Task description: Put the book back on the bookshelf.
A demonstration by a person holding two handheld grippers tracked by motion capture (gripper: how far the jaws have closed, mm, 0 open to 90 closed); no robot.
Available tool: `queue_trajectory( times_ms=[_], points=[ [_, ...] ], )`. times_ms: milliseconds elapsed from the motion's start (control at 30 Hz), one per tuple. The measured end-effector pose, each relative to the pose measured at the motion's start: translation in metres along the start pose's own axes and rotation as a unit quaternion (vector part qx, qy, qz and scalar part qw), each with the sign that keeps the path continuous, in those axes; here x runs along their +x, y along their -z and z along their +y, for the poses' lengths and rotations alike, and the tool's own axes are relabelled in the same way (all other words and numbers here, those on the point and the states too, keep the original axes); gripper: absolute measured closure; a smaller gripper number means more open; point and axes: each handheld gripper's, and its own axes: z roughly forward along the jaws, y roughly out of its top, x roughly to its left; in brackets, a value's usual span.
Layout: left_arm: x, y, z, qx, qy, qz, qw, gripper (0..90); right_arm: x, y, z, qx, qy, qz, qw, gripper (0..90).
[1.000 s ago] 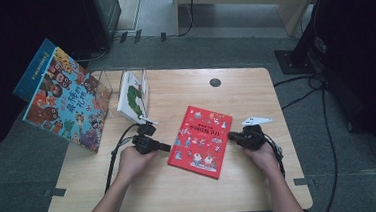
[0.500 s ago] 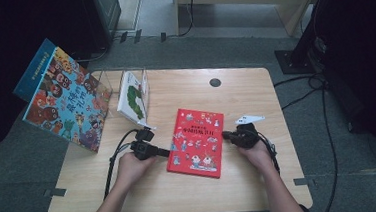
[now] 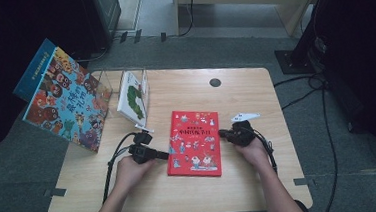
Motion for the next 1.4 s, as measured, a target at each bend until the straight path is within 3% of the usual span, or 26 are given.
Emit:
queue_trajectory(
  times_ms=[233,467,567,633,700,800,900,967,1100,1300,1400],
  points=[
    [0.009,0.004,0.008,-0.015,0.009,0.016,0.9997,84.3,0.002,0.002,-0.001,0.003,-0.006,-0.004,1.0000,84.4],
    [0.010,0.001,0.019,-0.020,0.006,0.013,0.9997,84.6,0.007,0.008,-0.006,0.007,-0.008,-0.012,0.9999,81.5],
    [0.011,-0.003,0.023,-0.014,0.001,0.011,0.9998,84.7,0.009,0.010,-0.007,0.008,-0.017,-0.021,0.9996,79.9],
    [0.009,-0.005,0.025,-0.014,0.002,0.010,0.9998,84.7,0.010,0.012,-0.009,0.008,-0.042,-0.007,0.9991,77.3],
    [0.008,-0.006,0.026,-0.012,0.000,0.016,0.9998,86.4,0.009,0.014,-0.010,0.012,-0.067,-0.002,0.9977,74.4],
    [0.008,-0.008,0.026,-0.007,0.000,0.006,1.0000,86.8,0.009,0.019,-0.010,0.017,-0.107,0.007,0.9941,71.9],
    [0.003,-0.012,0.027,-0.004,-0.005,0.000,1.0000,86.7,0.012,0.023,-0.010,0.021,-0.115,0.009,0.9931,72.3],
    [0.000,-0.014,0.029,-0.010,-0.013,0.009,0.9998,84.8,0.014,0.023,-0.010,0.025,-0.123,0.011,0.9920,72.8],
    [0.003,-0.015,0.038,-0.014,-0.006,0.021,0.9997,86.3,0.013,0.021,-0.006,0.049,-0.169,0.016,0.9843,73.5],
    [0.005,-0.016,0.043,-0.024,0.010,0.010,0.9996,88.8,0.009,0.015,0.005,0.076,-0.197,0.015,0.9773,73.8],
    [0.003,-0.017,0.042,-0.026,0.002,0.013,0.9996,89.9,0.008,0.013,0.011,0.089,-0.209,0.006,0.9738,73.4]
  ],
)
